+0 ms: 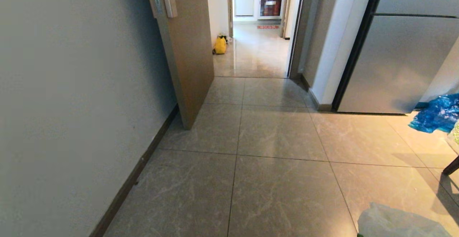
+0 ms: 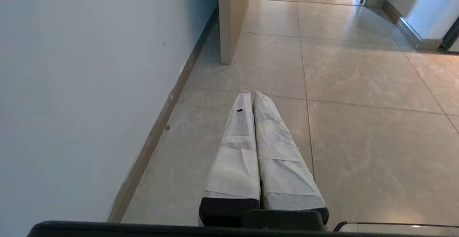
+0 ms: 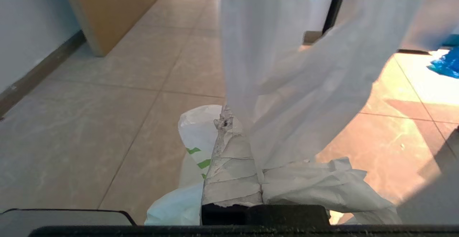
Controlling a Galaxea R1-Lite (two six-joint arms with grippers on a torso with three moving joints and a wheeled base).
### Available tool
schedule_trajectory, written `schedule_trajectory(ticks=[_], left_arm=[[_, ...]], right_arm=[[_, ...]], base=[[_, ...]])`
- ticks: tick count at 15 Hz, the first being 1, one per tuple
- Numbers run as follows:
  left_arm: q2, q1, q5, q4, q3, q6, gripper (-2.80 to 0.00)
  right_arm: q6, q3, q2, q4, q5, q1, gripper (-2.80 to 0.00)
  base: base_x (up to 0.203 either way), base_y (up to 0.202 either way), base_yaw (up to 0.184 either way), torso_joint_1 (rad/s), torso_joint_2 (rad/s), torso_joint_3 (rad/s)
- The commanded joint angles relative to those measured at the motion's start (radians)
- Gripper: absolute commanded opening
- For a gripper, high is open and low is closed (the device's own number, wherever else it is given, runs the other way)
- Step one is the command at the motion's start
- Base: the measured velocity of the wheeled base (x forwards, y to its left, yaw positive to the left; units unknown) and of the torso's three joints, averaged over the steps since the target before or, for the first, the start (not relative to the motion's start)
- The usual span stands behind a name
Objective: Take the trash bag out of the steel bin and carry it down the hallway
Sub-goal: Put the trash bag at the door
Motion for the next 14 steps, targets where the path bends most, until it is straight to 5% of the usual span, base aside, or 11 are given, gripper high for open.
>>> schedule_trajectory(ticks=[1,14], left_arm=[[0.002,0.000,0.001,0.000,0.000,-0.001,-2.80],[0.000,0.000,0.001,0.000,0.000,0.001,-2.80]], right_arm=[[-0.001,0.000,0.000,0.000,0.001,0.000,-2.80],[-0.001,0.000,0.000,0.000,0.001,0.000,-2.80]], base=[[0.193,0.000,0.001,0.002,0.00,0.002],[0.193,0.000,0.000,0.002,0.00,0.004]])
